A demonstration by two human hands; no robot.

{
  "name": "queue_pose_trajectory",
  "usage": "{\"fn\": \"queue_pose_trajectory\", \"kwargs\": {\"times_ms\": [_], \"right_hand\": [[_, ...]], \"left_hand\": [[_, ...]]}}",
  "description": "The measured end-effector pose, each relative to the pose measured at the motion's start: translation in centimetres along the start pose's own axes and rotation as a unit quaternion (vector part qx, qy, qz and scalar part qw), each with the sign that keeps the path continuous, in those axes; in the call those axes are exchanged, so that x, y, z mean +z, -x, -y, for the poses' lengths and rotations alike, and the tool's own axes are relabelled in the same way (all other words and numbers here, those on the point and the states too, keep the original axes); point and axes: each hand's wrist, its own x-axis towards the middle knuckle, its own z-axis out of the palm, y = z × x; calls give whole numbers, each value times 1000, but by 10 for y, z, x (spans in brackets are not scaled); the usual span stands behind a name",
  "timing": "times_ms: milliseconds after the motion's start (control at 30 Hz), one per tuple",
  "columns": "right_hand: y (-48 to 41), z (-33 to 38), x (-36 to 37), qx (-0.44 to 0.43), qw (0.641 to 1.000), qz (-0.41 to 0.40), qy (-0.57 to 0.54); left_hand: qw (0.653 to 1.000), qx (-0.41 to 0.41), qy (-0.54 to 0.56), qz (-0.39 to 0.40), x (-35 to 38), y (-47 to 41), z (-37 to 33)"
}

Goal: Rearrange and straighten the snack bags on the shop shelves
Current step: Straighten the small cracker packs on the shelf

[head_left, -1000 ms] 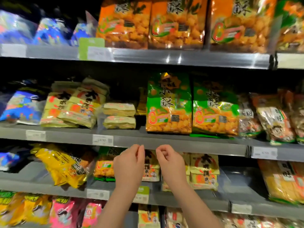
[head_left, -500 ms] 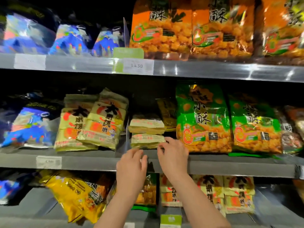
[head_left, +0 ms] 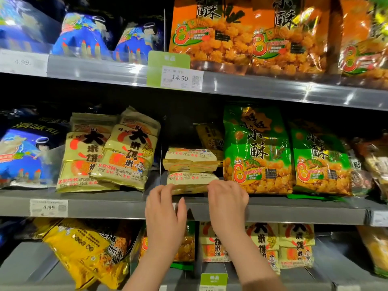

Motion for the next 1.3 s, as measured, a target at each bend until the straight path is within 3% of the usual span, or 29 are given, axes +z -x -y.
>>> {"fn": "queue_pose_trajectory", "kwargs": {"times_ms": [100,200,333,433,533,633,767,867,933,1033,1200,1300], "right_hand": [[19,-6,5,-8,995,-98,-5],[29,-5,8,-27,990,-136,-26],[30,-4,11,29,972,-135,-188],[29,-4,3,172,902,-101,-383],[21,-1,-4,304,841,76,-442],[14,11,-6,346,768,226,-490],[5,26,-9,374,644,269,-611],[-1,34,-6,428,541,252,-679],[-3,37,-2,432,504,232,-711],[-7,39,5,425,516,198,-717],[-11,42,6,395,631,157,-648],[-7,45,5,374,639,136,-659]], "left_hand": [[999,13,-15,-49,-1,4,-1],[998,39,-45,-32,-1,7,-2],[998,37,-50,-3,0,-1,0],[999,26,-20,9,-2,-8,-1],[1000,22,7,19,-4,-6,2],[999,30,23,24,-4,-5,6],[998,34,37,38,-6,-2,8],[997,40,42,42,-8,3,9],[997,47,42,41,-8,3,9],[997,54,43,45,-8,0,9],[991,-6,137,2,-20,0,-8],[978,-68,192,-31,-28,-3,-15]]}}
